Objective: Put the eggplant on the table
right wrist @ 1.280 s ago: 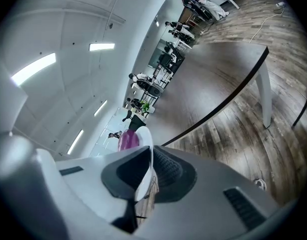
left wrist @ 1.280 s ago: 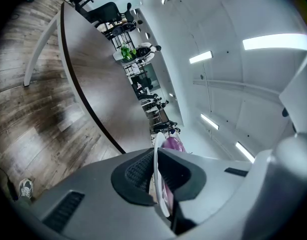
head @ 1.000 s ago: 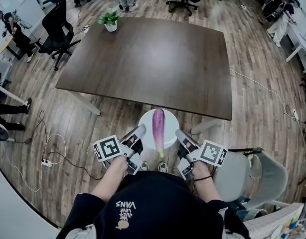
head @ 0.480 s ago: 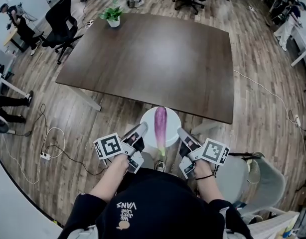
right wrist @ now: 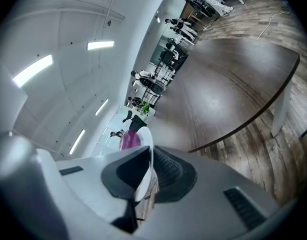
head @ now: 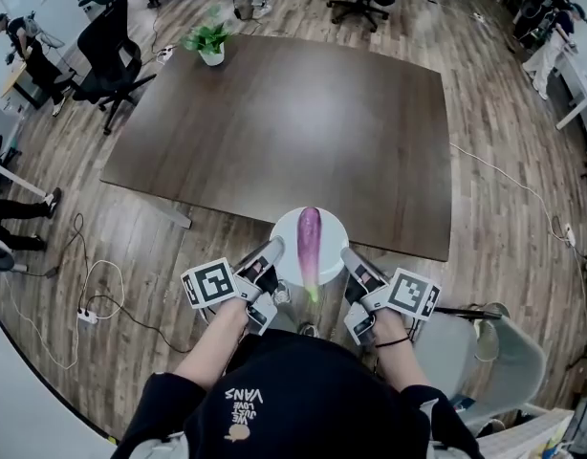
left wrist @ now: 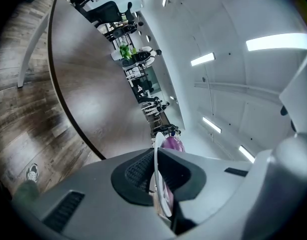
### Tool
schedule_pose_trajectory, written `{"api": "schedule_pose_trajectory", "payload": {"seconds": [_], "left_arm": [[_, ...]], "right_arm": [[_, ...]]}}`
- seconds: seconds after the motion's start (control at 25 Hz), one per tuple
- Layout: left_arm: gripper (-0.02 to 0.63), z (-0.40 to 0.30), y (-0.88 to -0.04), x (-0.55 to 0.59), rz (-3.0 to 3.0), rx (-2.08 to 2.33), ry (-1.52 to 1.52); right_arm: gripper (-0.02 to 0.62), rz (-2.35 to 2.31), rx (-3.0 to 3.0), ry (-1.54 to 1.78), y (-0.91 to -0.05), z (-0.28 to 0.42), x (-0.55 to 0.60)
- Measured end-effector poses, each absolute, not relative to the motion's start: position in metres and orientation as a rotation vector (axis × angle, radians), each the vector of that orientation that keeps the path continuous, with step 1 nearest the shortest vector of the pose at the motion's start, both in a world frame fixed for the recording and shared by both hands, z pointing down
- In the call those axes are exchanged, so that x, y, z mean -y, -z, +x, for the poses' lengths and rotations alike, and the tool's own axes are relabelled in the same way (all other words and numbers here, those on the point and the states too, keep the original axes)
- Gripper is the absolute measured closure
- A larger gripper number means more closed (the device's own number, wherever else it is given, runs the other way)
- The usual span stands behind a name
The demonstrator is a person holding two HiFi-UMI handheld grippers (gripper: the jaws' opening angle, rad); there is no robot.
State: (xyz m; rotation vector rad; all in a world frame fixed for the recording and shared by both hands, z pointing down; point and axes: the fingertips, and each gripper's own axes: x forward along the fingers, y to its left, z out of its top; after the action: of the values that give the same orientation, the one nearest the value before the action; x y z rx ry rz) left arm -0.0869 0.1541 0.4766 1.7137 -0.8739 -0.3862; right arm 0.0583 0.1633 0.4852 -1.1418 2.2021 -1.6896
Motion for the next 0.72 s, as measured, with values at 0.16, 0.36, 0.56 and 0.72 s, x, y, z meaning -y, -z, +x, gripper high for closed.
{"api": "schedule_pose_trajectory", "payload": {"seconds": [0.16,0.36,0.56,0.72], "left_arm": [[0.578,-0.100,-0.471,-0.119,1.726,0.854,0.377],[0.578,-0.117,-0.475,-0.084,1.737,0.827,0.357],[0.578,-0.129,-0.478,-0.054,1.742,0.793,0.336],[0.578,-0.133,-0.483,-0.035,1.748,0.772,0.315]], "right_arm": [[0.563,-1.133,-2.172,1.676,-0.477,0.043,-0.131],[0.563,-1.144,-2.151,1.659,-0.479,0.023,-0.098],[0.563,-1.192,-2.125,1.646,-0.482,0.012,-0.073],[0.563,-1.206,-2.091,1.641,-0.486,0.006,-0.058]]}}
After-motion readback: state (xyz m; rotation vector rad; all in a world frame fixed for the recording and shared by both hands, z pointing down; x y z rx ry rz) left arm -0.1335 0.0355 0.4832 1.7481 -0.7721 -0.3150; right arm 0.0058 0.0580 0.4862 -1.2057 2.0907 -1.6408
